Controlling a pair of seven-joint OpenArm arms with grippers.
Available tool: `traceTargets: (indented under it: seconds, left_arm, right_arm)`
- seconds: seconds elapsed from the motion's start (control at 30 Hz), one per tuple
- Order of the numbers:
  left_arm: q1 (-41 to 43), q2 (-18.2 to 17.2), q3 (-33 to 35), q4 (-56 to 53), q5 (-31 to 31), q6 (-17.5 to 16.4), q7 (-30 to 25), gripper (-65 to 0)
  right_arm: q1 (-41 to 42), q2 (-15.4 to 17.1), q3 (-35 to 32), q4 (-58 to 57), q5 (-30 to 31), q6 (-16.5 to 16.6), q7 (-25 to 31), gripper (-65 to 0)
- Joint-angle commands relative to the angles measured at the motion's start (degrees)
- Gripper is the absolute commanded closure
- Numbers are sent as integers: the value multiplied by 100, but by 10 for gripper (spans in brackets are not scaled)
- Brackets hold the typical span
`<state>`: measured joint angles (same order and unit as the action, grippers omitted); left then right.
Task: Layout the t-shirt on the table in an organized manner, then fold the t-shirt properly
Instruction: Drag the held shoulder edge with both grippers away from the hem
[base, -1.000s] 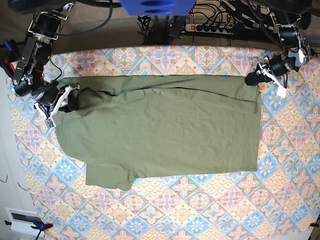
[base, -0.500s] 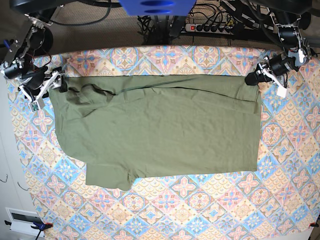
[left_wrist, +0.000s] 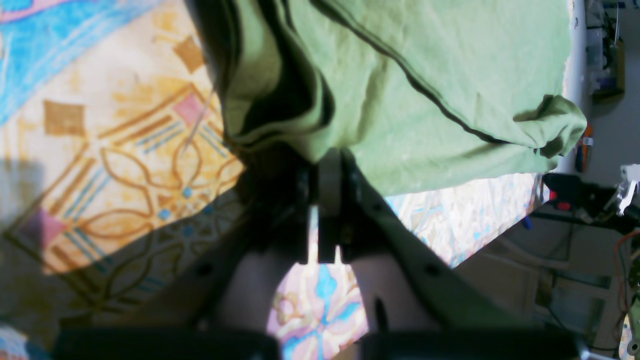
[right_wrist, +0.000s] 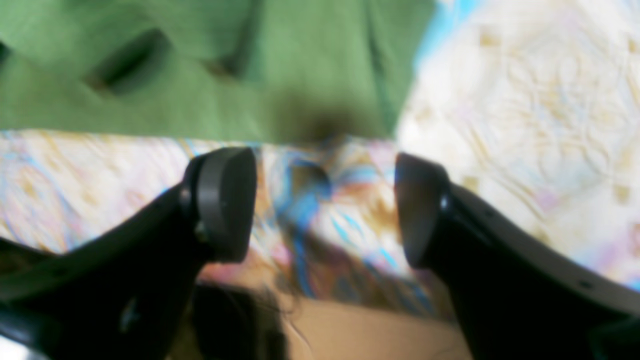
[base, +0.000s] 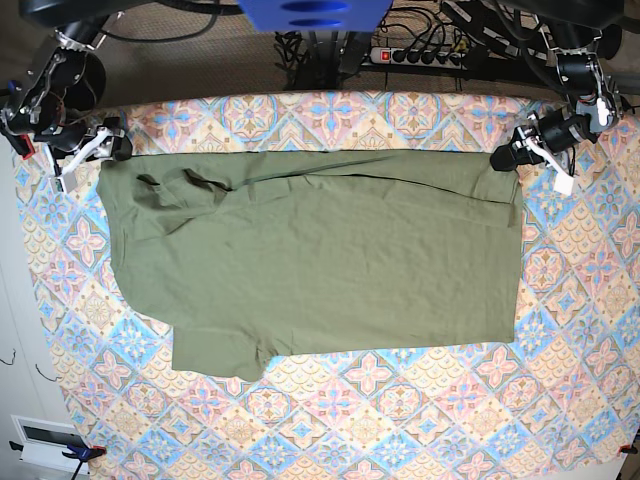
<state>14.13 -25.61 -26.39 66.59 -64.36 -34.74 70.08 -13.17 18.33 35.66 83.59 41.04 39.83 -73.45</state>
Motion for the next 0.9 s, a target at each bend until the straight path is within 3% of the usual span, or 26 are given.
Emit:
traceTargets:
  seconds: [0.0,0.33,0.5,0.6,0.77,0.87]
  left_arm:
    - [42,-37,33,-17,524,129,328,0]
    - [-11,-37,33,-17,532,129,328,0]
    - [-20,-37,33,-17,532,129,328,0]
    - [-20,-37,33,-17,541,129,328,0]
    - [24,-28,50,387,568,112,319,0]
    - [279,-28,59,1029,585,112,328,0]
  right_arm:
    - [20,115,25,-56,68,17,-53,-413]
    - [451,88,25,-451,112,17,-44,-413]
    - [759,-184,16,-460,77,17,-44,-401]
    - [767,-211,16,-460,77,17,-44,-298]
    - [767,-211,16,-451,103,17,-79,-15]
    - [723,-202,25,-364,112,17,-97,0]
